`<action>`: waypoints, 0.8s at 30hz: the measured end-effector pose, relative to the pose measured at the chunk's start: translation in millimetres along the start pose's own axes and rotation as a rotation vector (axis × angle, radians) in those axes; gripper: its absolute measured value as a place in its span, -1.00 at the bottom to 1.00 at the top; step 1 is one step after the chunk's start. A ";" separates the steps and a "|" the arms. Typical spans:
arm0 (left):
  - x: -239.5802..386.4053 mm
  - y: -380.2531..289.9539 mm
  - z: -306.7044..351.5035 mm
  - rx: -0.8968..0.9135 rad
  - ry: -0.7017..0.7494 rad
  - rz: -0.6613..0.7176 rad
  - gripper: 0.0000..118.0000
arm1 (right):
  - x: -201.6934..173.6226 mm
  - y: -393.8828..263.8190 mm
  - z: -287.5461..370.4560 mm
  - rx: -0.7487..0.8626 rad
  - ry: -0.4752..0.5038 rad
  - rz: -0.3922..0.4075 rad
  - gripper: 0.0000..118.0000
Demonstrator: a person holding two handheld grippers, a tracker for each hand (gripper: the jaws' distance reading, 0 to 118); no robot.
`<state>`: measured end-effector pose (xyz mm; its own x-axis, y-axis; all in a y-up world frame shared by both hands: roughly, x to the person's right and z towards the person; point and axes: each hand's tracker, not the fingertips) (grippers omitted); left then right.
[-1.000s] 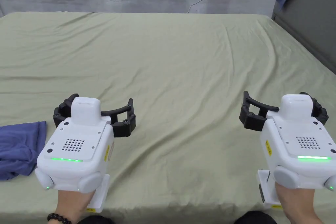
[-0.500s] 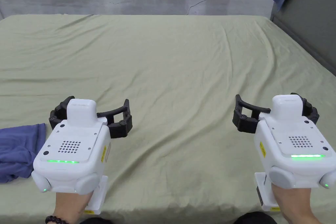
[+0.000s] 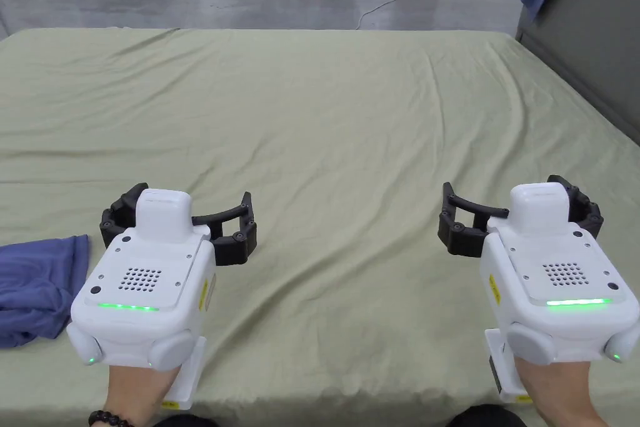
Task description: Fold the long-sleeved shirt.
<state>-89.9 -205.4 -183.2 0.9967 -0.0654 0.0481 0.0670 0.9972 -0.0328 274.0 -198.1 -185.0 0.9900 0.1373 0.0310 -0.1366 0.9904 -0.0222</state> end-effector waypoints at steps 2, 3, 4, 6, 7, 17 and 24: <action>-0.2 -0.1 -0.2 -0.001 0.002 -0.005 1.00 | -0.3 0.0 0.0 -0.001 0.003 0.004 1.00; -0.2 -0.2 -0.1 0.000 0.004 -0.005 1.00 | -0.1 -0.1 -0.1 -0.003 0.004 0.004 1.00; -0.3 -0.5 -1.0 0.001 0.004 -0.002 1.00 | -0.2 -0.1 0.0 -0.004 0.005 0.003 1.00; -0.5 -0.4 -1.5 0.000 0.004 0.004 1.00 | -0.6 0.4 0.3 -0.006 0.001 0.001 1.00; -0.5 -0.3 -1.4 0.000 0.003 0.007 1.00 | -0.6 0.6 0.2 -0.005 0.002 0.001 1.00; -1.0 0.3 -1.9 -0.004 0.001 0.004 1.00 | -0.1 0.7 -0.8 -0.009 0.004 -0.002 1.00; 0.6 0.2 -1.5 -0.001 -0.002 0.005 1.00 | 0.8 0.2 -1.1 -0.012 0.003 -0.005 1.00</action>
<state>-89.2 -205.2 -184.7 0.9969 -0.0606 0.0496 0.0624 0.9975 -0.0345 274.7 -197.8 -186.1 0.9908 0.1327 0.0280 -0.1318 0.9907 -0.0337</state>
